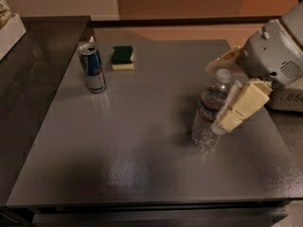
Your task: Move water bottle near redbull can
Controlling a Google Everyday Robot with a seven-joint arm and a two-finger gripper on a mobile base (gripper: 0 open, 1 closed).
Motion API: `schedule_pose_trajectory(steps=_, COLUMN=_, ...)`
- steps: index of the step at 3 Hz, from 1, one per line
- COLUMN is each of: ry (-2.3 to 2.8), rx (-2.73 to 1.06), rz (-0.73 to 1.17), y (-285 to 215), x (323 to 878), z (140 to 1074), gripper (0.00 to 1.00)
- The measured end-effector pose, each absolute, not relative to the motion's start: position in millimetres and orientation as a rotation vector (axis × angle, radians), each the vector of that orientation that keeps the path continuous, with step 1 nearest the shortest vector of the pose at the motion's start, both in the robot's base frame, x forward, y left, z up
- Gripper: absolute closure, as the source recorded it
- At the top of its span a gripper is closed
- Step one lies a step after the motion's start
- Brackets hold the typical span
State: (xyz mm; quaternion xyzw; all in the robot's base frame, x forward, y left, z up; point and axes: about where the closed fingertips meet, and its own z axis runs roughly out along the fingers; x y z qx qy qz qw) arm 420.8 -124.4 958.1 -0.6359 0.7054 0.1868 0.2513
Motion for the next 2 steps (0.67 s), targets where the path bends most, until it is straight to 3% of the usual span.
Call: schedule_pose_trajectory(steps=2, ry=1.902, rx=-1.725, rz=0.528, y=-122.2, x=421.6, z=952.7, gripper=0.64)
